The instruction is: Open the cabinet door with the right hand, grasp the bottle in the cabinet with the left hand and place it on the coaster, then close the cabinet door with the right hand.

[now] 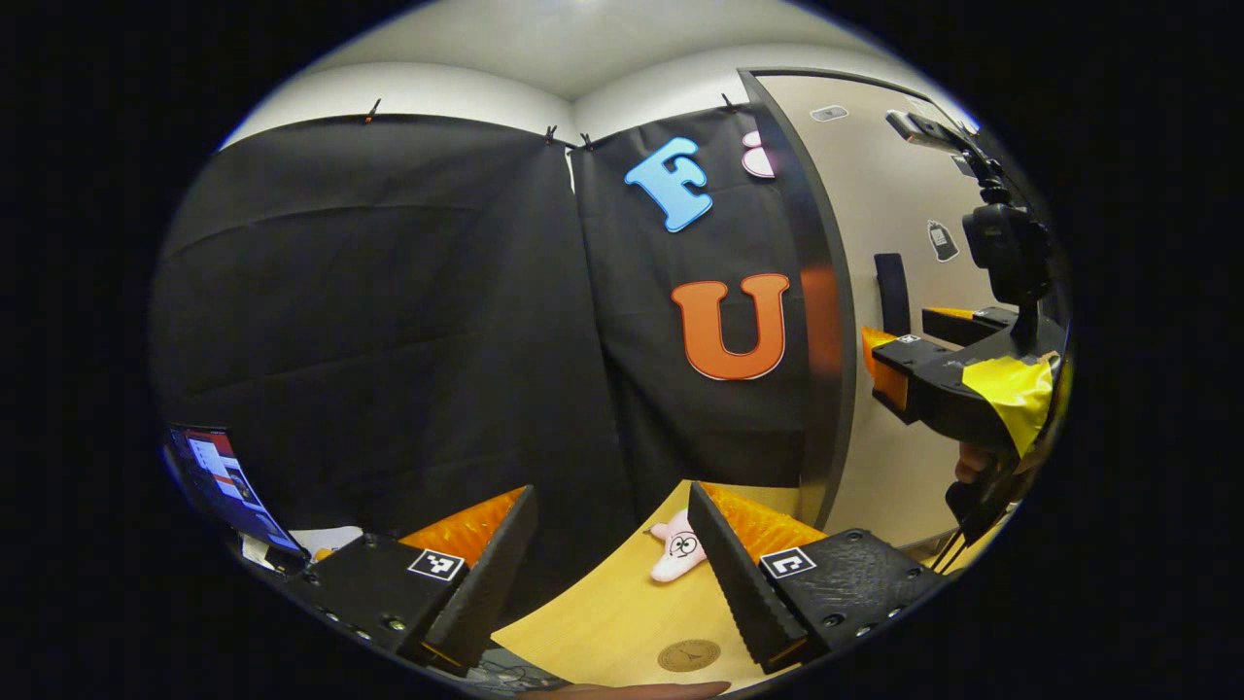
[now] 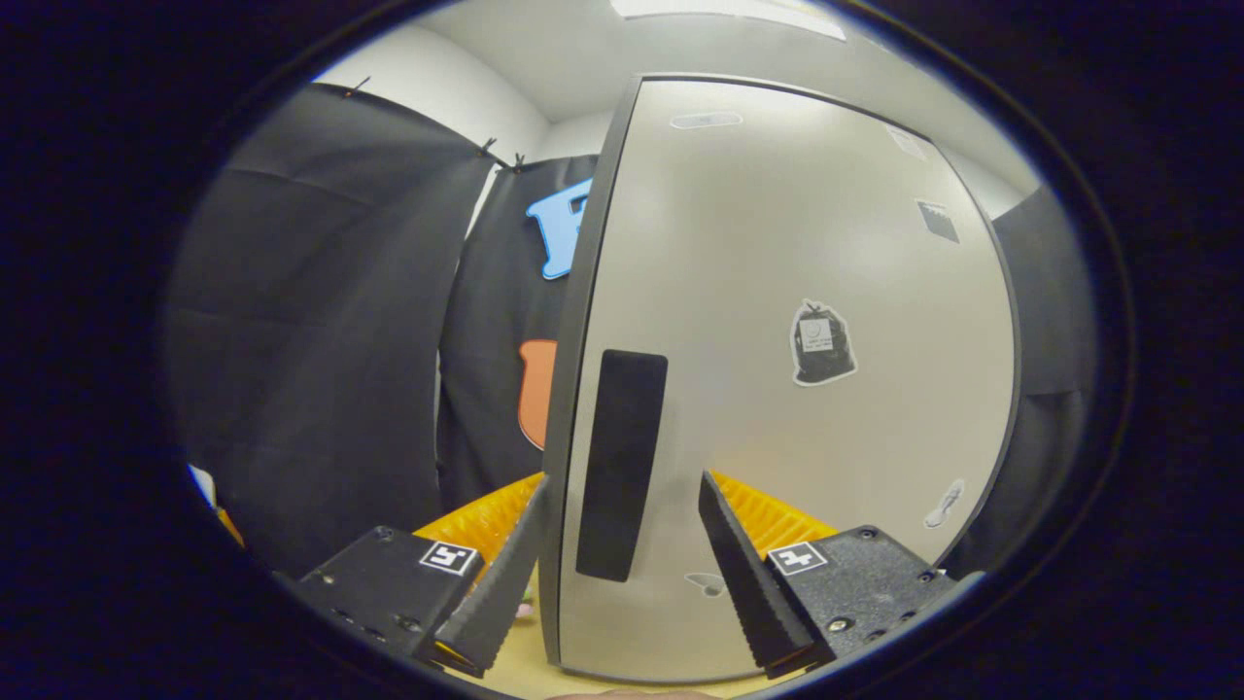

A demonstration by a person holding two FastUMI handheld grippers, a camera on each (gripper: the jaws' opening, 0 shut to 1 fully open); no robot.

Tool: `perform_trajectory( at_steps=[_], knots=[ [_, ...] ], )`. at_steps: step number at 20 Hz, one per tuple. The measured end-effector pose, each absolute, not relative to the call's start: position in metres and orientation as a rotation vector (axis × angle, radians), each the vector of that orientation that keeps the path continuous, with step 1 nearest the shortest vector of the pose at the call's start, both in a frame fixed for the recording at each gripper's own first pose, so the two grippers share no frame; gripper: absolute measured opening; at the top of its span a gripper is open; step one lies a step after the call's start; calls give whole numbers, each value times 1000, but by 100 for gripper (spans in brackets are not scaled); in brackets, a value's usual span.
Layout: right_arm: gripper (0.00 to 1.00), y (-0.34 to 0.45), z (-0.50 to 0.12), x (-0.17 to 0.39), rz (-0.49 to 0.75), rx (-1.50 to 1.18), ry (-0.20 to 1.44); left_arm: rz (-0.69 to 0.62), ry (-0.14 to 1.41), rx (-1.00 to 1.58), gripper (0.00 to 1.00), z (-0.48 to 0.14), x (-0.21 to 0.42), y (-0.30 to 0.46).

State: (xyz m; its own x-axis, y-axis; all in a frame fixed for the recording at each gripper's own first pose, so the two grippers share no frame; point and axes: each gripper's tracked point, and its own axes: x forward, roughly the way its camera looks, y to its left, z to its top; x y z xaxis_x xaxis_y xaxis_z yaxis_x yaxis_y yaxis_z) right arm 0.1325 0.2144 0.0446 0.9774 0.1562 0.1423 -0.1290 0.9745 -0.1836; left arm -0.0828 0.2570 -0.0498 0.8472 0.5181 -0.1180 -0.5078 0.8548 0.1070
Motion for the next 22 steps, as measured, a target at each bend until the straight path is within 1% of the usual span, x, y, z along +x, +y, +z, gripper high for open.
perform_trajectory(
  at_steps=[1, 3, 4, 5, 7, 8, 10, 13, 17, 19, 22],
  knots=[
    [93, 214, 43, 137, 130, -164, -151, 548, 148, 72, 96, -52, -84, 259],
    [89, 212, 42, 136, 103, -129, -155, 554, 156, 73, 95, -56, -85, 264],
    [86, 212, 43, 142, 95, -127, -163, 552, 159, 76, 95, -58, -86, 264],
    [80, 216, 42, 142, 110, -133, -158, 548, 159, 80, 95, -58, -84, 265],
    [55, 225, 41, 141, 117, -158, -156, 530, 152, 83, 95, -56, -80, 262],
    [39, 224, 41, 138, 100, -167, -159, 521, 147, 86, 96, -55, -77, 260],
    [36, 223, 40, 141, 91, -168, -156, 504, 144, 94, 95, -55, -71, 256],
    [36, 223, 40, 140, 102, -163, -141, 486, 127, 84, 95, -50, -68, 251],
    [33, 222, 37, 136, 105, -166, -116, 472, 121, 70, 95, -54, -65, 251],
    [34, 221, 30, 123, 112, -164, -104, 462, 120, 66, 95, -56, -64, 253],
    [34, 221, 29, 110, 121, -201, -130, 429, 114, 65, 95, -58, -62, 250]
  ],
)
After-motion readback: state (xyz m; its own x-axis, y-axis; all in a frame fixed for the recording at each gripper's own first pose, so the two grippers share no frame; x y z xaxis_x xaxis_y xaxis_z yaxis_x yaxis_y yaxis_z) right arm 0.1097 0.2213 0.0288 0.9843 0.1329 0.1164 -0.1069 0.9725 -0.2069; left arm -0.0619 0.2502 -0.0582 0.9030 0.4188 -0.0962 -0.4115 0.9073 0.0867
